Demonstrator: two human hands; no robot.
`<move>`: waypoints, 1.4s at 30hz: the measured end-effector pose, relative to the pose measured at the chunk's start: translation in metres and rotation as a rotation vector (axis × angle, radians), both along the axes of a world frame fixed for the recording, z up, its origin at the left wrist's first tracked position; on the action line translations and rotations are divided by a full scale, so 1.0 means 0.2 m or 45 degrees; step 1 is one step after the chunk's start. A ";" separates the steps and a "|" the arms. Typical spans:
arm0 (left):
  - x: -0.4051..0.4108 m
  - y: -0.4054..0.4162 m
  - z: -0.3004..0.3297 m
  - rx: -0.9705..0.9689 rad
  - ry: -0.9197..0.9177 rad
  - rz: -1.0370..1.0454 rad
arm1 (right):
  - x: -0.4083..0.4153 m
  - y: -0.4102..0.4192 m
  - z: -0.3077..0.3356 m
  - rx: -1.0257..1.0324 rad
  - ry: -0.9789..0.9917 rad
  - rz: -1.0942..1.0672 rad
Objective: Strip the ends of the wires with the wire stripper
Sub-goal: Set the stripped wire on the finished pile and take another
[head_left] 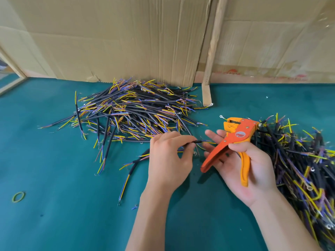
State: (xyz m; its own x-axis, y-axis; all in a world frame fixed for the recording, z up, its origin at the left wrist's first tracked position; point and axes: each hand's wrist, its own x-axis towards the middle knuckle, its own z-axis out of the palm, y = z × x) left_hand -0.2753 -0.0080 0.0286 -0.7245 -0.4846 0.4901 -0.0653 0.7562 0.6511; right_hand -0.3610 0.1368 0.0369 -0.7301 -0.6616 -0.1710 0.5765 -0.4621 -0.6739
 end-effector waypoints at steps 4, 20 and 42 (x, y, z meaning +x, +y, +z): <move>0.02 -0.01 0.01 0.054 0.032 -0.038 | 0.01 0.00 0.00 -0.030 0.034 0.088; 0.01 -0.02 0.00 0.026 -0.004 -0.083 | 0.03 -0.02 0.00 -0.069 -0.005 0.038; 0.01 0.00 0.02 0.204 -0.073 -0.215 | 0.03 0.00 0.02 -0.012 0.012 0.002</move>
